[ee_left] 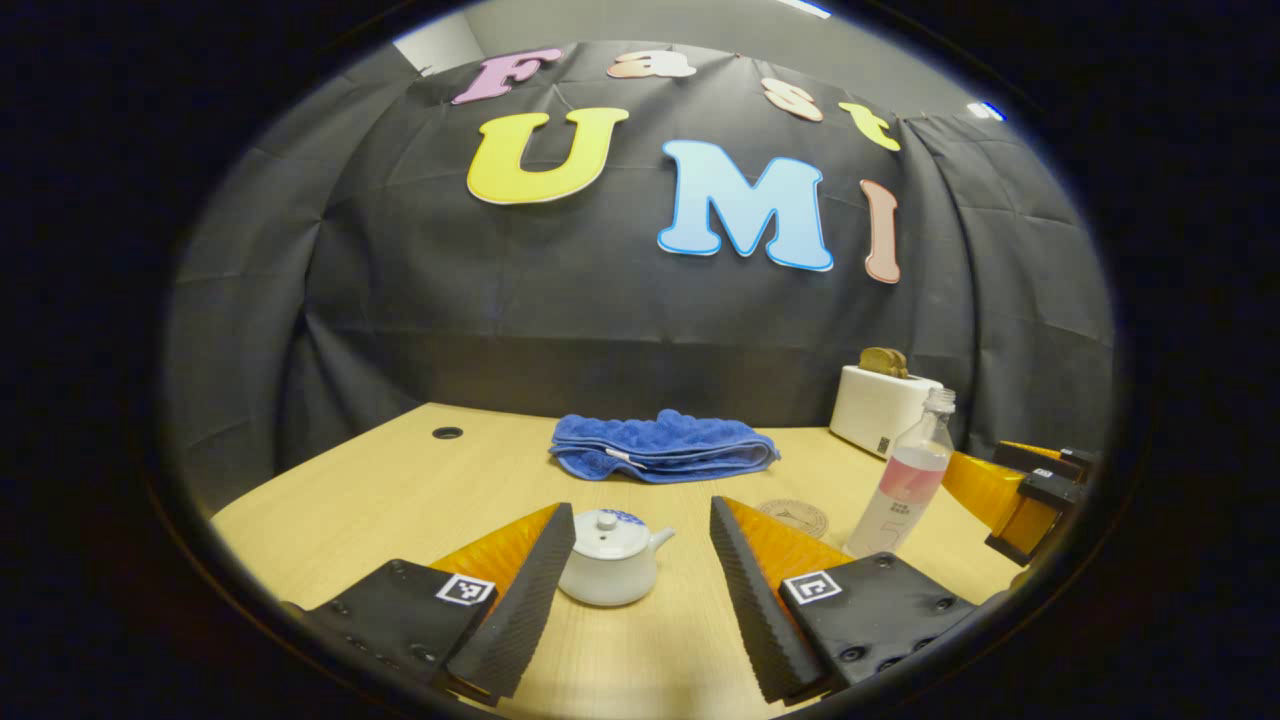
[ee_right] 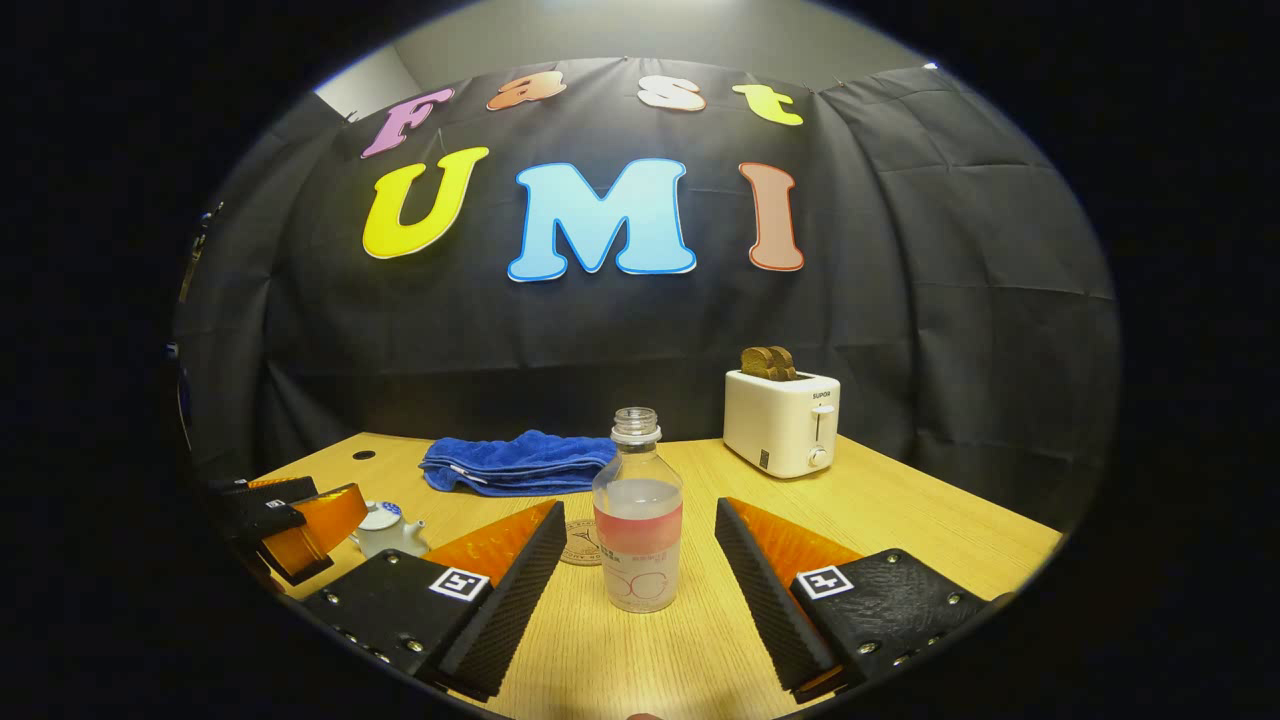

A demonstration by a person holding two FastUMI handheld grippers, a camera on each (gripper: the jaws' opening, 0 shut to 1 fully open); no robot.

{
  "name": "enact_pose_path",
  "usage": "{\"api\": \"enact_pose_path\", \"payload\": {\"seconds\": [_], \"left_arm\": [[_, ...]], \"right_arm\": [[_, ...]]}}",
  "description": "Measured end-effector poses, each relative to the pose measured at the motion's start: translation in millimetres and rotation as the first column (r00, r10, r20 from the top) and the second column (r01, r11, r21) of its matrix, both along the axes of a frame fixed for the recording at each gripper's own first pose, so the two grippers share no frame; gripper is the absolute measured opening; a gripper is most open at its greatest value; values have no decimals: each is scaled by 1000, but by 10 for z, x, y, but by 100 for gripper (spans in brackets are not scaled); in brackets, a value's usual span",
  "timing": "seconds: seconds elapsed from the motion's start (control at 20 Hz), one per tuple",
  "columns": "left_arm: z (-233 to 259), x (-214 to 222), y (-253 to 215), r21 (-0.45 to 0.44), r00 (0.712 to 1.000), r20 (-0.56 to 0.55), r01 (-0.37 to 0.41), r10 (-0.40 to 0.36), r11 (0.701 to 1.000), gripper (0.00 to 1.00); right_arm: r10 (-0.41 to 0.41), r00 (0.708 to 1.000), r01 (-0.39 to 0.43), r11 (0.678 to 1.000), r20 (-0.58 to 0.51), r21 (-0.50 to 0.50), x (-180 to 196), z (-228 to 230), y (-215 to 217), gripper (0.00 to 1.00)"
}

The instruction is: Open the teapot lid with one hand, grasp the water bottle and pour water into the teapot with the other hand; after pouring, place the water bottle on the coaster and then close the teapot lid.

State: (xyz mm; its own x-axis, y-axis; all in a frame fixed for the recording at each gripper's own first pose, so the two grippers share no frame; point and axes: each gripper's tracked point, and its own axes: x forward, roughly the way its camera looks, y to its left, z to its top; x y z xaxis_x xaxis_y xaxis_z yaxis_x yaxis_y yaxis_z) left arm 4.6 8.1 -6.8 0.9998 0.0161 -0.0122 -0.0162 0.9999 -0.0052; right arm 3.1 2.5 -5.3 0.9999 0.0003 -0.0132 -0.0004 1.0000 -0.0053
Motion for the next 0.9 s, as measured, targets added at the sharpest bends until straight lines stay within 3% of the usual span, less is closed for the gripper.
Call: {"api": "enact_pose_path", "payload": {"seconds": [0.4, 0.6, 0.9], "left_arm": [[-52, 260, 108, 6, 1000, -5, -16, 16, 1000, 89], [-123, 479, 205, -3, 999, -23, -31, 31, 1000, 80], [-101, 758, 283, 20, 999, -13, -35, 35, 999, 78]], "right_arm": [[-1, 1000, 1, 1000, -22, 2, 21, -93, 3, 96], [-15, 999, 16, 1000, -37, 9, 37, -161, -53, 96], [-45, 997, 47, 998, -61, 30, 42, -257, -150, 96]]}}
